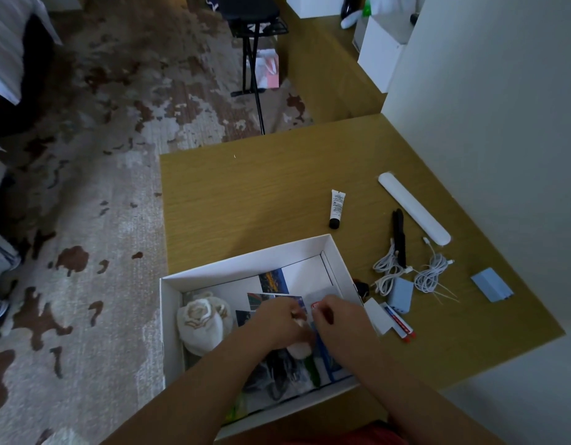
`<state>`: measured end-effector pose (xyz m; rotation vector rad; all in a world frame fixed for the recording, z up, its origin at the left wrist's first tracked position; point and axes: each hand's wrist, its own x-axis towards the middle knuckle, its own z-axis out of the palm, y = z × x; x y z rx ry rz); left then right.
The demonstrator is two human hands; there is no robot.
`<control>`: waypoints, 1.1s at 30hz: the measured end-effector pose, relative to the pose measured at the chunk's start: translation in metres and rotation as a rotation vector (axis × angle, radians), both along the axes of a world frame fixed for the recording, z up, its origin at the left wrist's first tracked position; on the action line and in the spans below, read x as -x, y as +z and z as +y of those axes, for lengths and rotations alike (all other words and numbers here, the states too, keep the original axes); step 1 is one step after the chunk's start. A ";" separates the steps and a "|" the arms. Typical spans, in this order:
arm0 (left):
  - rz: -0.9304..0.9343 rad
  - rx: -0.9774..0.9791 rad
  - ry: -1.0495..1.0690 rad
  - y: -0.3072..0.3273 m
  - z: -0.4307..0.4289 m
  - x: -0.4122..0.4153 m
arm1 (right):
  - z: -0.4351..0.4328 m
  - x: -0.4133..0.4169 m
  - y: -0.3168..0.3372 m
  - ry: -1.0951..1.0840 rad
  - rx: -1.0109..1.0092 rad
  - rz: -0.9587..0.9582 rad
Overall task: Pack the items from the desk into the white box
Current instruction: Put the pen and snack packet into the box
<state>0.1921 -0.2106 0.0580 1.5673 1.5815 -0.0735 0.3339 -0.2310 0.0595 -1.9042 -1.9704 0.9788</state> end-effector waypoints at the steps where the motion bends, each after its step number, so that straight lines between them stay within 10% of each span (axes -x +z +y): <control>1: 0.021 0.008 -0.015 -0.001 -0.001 -0.002 | 0.000 0.000 0.002 -0.001 -0.011 0.024; 7: -0.020 -0.006 0.026 -0.005 -0.005 -0.004 | 0.011 0.011 0.011 0.132 0.201 -0.233; 16: -0.396 0.373 0.453 0.002 -0.007 0.003 | 0.008 0.000 0.002 0.094 0.265 0.010; 22: -0.240 0.381 0.368 0.017 0.001 0.009 | 0.006 0.000 0.002 0.266 0.273 0.062; 27: 0.204 0.081 -0.120 0.024 0.000 0.010 | 0.003 0.000 0.000 0.274 0.192 -0.034; 33: 0.130 -0.032 -0.104 0.008 -0.011 0.000 | 0.004 -0.001 0.001 0.171 0.138 -0.085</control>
